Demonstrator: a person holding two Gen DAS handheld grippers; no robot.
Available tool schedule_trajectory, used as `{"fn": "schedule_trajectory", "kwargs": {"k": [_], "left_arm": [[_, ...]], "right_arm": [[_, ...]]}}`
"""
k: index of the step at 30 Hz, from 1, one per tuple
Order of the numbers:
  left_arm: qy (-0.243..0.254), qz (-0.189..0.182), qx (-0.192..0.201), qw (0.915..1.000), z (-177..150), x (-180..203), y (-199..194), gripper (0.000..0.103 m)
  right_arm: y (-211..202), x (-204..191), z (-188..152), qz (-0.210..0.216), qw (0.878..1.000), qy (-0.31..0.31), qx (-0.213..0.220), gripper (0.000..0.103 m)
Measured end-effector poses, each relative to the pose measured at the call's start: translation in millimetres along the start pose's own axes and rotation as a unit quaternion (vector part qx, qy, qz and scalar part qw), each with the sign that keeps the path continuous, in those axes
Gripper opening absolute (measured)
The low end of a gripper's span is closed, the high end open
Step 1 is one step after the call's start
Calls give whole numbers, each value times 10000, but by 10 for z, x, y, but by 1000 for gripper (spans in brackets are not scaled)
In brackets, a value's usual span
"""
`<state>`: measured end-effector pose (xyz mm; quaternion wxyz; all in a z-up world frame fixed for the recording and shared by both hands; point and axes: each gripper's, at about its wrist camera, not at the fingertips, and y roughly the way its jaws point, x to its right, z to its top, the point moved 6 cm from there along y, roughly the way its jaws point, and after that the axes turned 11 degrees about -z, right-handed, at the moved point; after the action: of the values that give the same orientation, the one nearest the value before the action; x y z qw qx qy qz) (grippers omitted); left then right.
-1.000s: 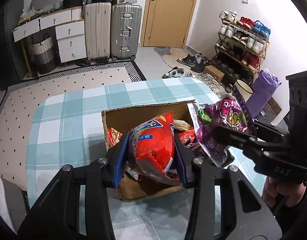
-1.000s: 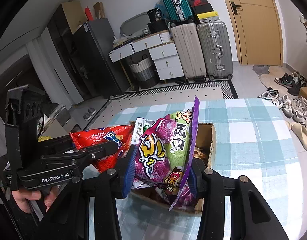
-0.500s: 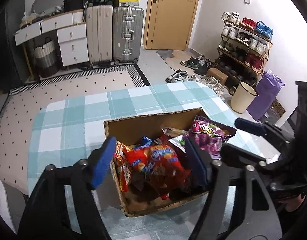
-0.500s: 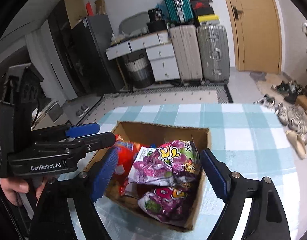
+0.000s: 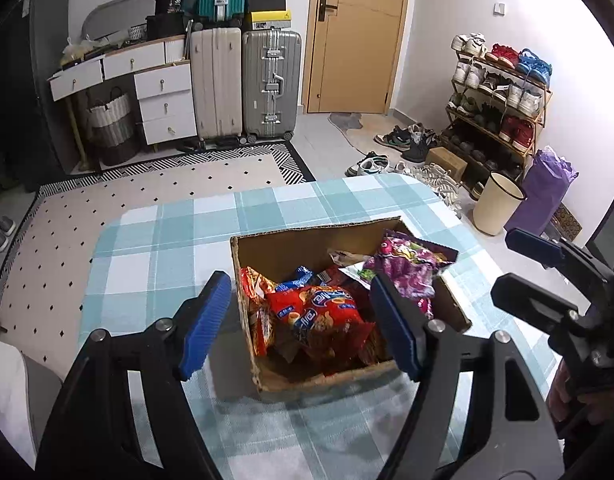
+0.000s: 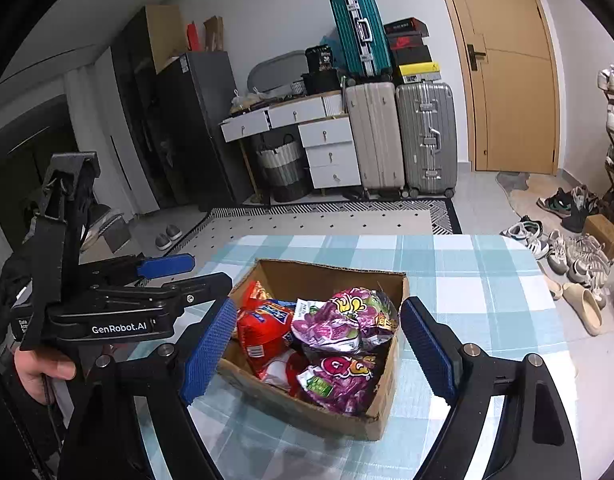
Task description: Organize snacks
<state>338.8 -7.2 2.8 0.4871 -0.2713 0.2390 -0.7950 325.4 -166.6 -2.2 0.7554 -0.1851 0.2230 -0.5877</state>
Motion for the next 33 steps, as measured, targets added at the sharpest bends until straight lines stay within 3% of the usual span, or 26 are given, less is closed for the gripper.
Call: {"fn": "schedule_trajectory", "kwargs": {"k": [6, 20, 25, 33], "left_arm": [[40, 160, 278, 9995, -55, 105, -354, 81], [-31, 557, 585, 9967, -426, 240, -1020, 89], [-125, 641, 736, 9952, -577, 227, -1209, 100], [-236, 717, 1137, 9906, -849, 188, -1526, 102]], "right_arm": [[-319, -67, 14, -6, 9994, -30, 353, 89], [-950, -231, -179, -264, 9944, -140, 1013, 92], [-1159, -225, -236, -372, 9900, -82, 1356, 96], [-1402, -305, -495, -513, 9860, -123, 1580, 99]]}}
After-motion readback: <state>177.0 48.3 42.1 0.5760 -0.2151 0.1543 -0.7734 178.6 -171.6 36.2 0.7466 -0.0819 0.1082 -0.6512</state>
